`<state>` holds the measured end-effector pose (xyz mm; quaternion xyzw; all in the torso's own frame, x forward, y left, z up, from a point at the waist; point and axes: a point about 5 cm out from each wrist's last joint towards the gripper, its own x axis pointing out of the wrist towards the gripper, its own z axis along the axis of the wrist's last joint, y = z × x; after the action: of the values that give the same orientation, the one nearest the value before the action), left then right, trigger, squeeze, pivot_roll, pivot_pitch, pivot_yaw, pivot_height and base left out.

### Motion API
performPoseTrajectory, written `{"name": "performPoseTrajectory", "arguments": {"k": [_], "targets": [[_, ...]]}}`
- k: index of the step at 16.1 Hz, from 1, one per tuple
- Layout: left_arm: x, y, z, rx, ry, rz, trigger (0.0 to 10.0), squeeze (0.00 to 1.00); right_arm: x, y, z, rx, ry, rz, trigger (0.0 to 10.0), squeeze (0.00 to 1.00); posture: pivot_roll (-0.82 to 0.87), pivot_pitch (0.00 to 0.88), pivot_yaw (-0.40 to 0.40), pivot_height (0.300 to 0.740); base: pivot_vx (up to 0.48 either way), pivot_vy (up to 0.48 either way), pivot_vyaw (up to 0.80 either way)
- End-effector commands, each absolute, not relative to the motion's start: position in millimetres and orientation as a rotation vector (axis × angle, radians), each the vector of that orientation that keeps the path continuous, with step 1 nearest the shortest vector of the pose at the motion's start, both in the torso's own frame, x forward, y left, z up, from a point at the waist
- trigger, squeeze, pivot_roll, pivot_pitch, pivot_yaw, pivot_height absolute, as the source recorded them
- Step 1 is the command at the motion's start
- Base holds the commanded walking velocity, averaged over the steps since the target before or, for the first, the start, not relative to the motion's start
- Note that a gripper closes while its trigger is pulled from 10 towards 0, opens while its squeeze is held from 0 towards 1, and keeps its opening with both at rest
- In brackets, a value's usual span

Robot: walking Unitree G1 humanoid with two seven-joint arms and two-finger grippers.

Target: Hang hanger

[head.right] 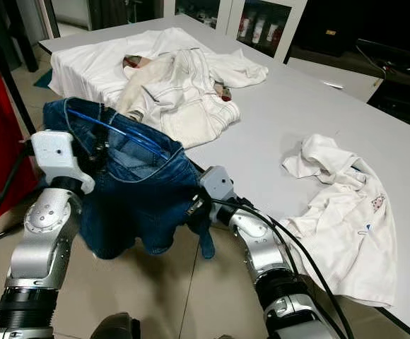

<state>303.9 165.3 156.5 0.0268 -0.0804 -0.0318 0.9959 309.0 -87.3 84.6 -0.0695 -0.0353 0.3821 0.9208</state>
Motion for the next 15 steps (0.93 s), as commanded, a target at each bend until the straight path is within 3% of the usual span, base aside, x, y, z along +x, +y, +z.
{"name": "performPoseTrajectory", "arguments": {"k": [1,9,13,15], "targets": [[301.5,155.0,156.3,0.077,-0.167,-0.124,0.0,0.00,312.7,-90.8,93.0,-0.140,-0.116,0.769,0.0,0.00,0.20,0.017,-0.102,0.710,0.000,0.000,0.00],[298.7,157.2,158.1,0.101,-0.190,-0.125,0.0,0.00,313.6,-91.6,92.6,-0.138,-0.108,0.760,0.0,0.00,0.21,0.023,-0.105,0.710,0.000,0.000,0.00],[287.8,127.7,168.1,0.377,-0.323,-0.341,0.0,0.00,316.8,-96.5,87.9,-0.141,-0.069,0.710,0.0,0.00,0.21,0.025,-0.104,0.710,0.000,0.000,0.00],[282.9,119.2,162.5,0.436,-0.327,-0.412,0.0,0.00,319.0,-98.6,87.5,-0.150,-0.058,0.694,0.0,0.00,0.21,0.025,-0.104,0.710,0.000,0.000,0.00]]}}
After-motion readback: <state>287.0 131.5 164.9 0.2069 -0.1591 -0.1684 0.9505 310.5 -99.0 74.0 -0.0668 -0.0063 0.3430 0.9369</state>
